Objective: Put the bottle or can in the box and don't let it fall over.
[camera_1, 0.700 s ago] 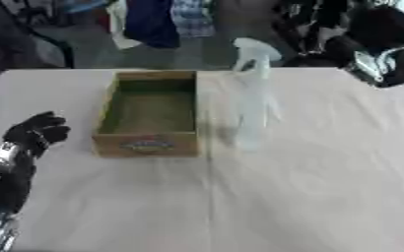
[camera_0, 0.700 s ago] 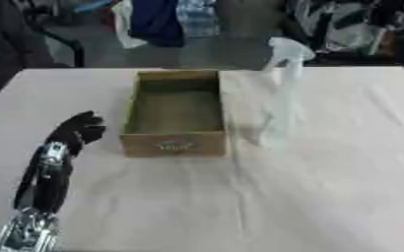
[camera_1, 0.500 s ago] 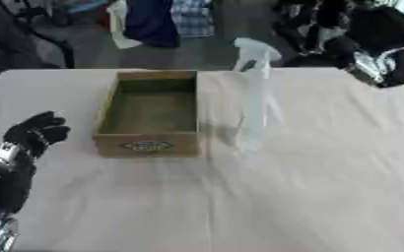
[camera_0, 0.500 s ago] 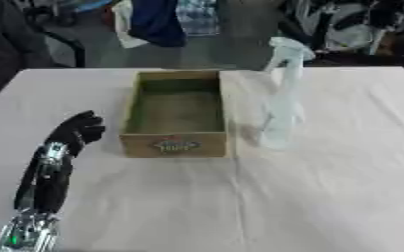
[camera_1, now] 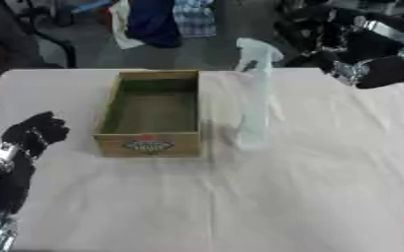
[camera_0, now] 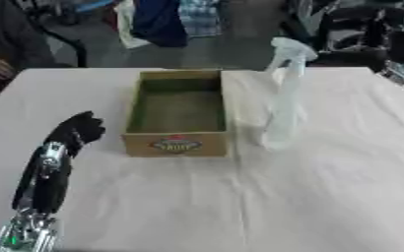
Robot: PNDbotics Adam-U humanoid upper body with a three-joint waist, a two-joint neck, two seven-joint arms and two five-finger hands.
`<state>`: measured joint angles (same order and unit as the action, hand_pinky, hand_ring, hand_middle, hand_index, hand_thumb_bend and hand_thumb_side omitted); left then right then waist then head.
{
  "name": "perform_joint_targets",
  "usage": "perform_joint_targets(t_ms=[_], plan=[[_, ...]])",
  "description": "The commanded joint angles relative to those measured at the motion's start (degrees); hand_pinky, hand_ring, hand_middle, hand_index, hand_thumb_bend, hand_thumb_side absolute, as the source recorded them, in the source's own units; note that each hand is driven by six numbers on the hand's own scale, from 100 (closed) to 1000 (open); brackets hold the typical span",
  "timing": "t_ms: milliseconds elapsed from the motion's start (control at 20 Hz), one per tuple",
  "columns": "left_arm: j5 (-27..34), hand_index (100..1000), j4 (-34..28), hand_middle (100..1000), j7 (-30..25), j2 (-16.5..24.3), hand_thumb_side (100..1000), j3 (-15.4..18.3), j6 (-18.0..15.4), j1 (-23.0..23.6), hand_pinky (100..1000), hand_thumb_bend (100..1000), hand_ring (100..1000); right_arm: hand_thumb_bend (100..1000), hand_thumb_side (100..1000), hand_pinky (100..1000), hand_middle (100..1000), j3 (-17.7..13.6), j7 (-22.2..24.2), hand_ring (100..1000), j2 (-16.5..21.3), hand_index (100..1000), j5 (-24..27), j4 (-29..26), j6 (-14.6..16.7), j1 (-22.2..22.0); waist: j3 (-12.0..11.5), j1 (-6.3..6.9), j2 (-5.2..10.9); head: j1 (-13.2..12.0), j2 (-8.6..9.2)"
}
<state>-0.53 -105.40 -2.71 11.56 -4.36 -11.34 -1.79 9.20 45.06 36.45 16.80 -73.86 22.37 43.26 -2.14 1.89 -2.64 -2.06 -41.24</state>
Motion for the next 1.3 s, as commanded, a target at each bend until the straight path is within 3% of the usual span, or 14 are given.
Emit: perform_joint_targets(t_ms=[50, 300, 600, 950, 1300], plan=[[0.3, 860, -0.8, 709, -0.1, 0.3, 1000, 0.2, -0.2, -1.0, 819, 141, 745, 100, 399, 875, 1000, -1.0, 6.5, 1000, 0.2, 1000, -3.4, 4.0, 7.5, 1.6, -0.2, -0.07, 0.48, 0.5, -0.26], [0.4, 860, -0.6, 709, -0.1, 0.2, 1000, 0.3, -0.2, -1.1, 819, 141, 745, 100, 430, 881, 1000, -1.5, 5.5, 1000, -0.5, 1000, -7.7, 7.9, 8.0, 1.7, -0.3, -0.16, 0.56, 0.4, -0.19], [0.2, 860, -0.4, 710, -0.3, 0.1, 1000, 0.3, -0.1, -1.1, 819, 141, 746, 100, 471, 949, 1000, -2.1, 1.5, 1000, -0.7, 1000, -11.6, 9.9, 8.1, 1.9, -0.2, -0.05, 0.54, 0.5, -0.45], [0.2, 861, -0.3, 710, -0.5, 0.1, 1000, 0.3, -0.1, -1.3, 819, 141, 746, 100, 477, 965, 1000, -2.1, -1.5, 1000, 0.0, 1000, -12.6, 9.9, 8.5, 1.6, -0.5, -0.07, 0.58, 0.4, -0.42], [0.6, 861, -0.2, 709, -1.1, 0.0, 1000, -0.1, 0.0, -2.0, 819, 143, 745, 100, 346, 943, 1000, -1.7, -2.7, 1000, 0.3, 1000, -12.6, 9.3, 8.6, 2.8, -2.2, -0.05, 0.92, 0.6, -0.38]])
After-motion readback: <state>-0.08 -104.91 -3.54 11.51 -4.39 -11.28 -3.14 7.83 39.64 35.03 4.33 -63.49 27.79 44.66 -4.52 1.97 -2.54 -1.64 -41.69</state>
